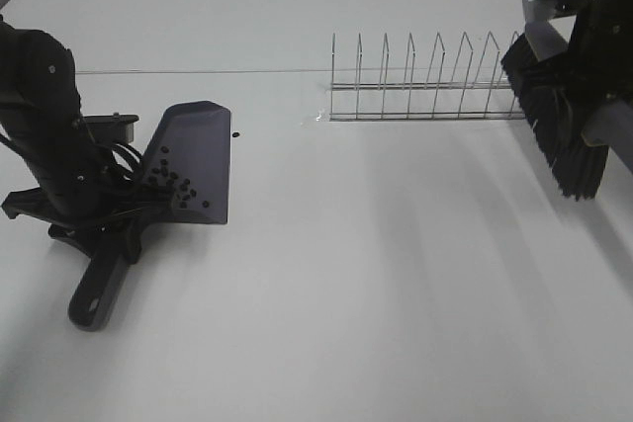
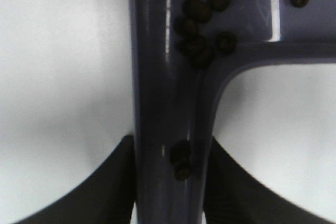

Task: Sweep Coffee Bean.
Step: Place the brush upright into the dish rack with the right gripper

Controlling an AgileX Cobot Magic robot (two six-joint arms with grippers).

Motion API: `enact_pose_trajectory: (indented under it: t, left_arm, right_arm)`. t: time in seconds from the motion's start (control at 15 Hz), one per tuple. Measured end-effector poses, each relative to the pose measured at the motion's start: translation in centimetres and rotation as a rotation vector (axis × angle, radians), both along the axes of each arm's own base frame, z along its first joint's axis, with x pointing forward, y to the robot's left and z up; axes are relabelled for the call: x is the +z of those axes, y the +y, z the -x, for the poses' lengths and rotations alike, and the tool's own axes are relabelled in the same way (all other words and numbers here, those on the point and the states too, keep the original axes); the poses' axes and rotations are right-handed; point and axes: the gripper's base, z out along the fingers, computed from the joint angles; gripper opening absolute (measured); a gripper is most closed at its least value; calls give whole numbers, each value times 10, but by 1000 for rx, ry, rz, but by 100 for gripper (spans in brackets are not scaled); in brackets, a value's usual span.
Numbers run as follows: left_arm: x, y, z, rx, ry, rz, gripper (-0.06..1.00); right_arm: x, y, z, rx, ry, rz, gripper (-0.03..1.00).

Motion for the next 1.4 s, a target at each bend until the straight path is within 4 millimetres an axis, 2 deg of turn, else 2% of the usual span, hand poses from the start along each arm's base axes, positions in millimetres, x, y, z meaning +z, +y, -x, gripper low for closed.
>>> enact_pose_trajectory:
  t: [0.2,0.4,0.6,0.8,1.2,1.4]
  left_arm:
    - [0,0,0,0,0,0,35]
    - [0,0,0,0,-1,0,35]
    - [0,0,0,0,-1,0,35]
    - [0,0,0,0,-1,0,35]
    - [0,0,0,0,-5,0,35]
    - [0,0,-1,0,-8,1,35]
  right_arm:
    - [-30,4,-11,-9,44,-20,34]
    - [-31,10,-36,-21,-12,-62,34]
    - [-36,11,-44,-23,14,-59,34]
    - [-50,10,-46,-21,78,-35,34]
    - [-39,12,-55,-11,21,-33,34]
    - [-39,27,-53,35,14,13,34]
